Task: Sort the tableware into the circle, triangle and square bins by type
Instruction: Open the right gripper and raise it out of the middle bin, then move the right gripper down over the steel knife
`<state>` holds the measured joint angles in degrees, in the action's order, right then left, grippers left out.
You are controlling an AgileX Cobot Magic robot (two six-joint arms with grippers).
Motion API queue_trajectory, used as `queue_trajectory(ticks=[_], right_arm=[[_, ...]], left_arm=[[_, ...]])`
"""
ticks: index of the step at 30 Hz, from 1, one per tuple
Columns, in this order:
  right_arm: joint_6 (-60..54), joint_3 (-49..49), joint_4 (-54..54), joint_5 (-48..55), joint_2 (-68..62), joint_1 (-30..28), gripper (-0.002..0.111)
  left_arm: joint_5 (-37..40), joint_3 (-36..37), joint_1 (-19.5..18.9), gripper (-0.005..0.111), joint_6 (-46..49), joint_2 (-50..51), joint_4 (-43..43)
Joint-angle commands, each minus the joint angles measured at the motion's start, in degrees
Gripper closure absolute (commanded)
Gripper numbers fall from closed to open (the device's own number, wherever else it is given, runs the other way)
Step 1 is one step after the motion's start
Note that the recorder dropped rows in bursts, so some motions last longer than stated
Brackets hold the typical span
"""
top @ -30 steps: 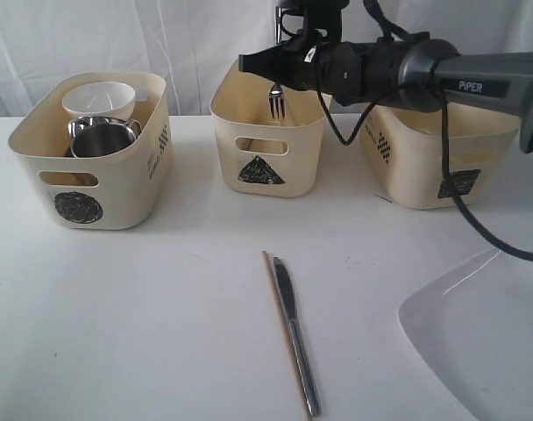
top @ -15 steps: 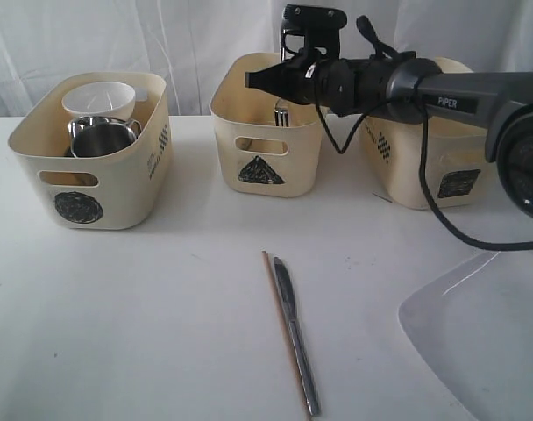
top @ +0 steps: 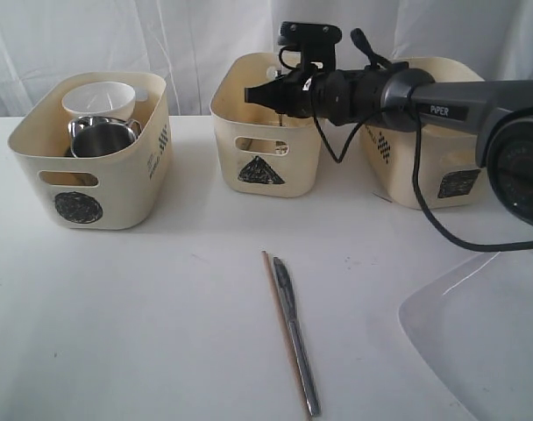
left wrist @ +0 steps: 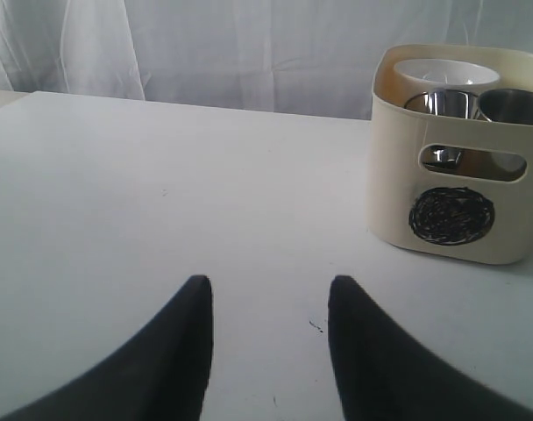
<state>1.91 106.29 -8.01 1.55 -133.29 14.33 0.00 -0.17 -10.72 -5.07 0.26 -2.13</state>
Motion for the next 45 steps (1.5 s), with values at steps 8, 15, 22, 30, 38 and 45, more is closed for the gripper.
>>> queue_trajectory(ticks=[8, 15, 22, 30, 38, 45], right_arm=[[-0.9, 0.5, 0.4, 10.6, 4.6, -0.5, 0.070], [-0.8, 0.1, 1.1, 22.8, 8.9, -0.5, 0.070], [-1.9, -5.5, 2.9, 29.0, 15.0, -0.5, 0.070], [-1.9, -21.1, 2.9, 25.3, 27.0, -0.5, 0.070], [-1.9, -41.3, 2.7, 19.1, 42.8, -0.5, 0.070], [-2.3, -50.3, 2.7, 19.7, 51.5, -0.5, 0.070]], left_arm=[[0.0, 0.2, -0.2, 0.060, -0.2, -0.3, -0.3], [0.0, 0.2, -0.2, 0.060, -0.2, -0.3, -0.3], [0.0, 0.2, -0.2, 0.060, -0.2, -0.3, -0.3], [0.0, 0.2, -0.2, 0.060, -0.2, -0.3, -0.3], [0.0, 0.2, -0.2, 0.060, -0.2, -0.3, -0.3], [0.0, 0.2, -0.2, 0.060, -0.2, -0.3, -0.3]])
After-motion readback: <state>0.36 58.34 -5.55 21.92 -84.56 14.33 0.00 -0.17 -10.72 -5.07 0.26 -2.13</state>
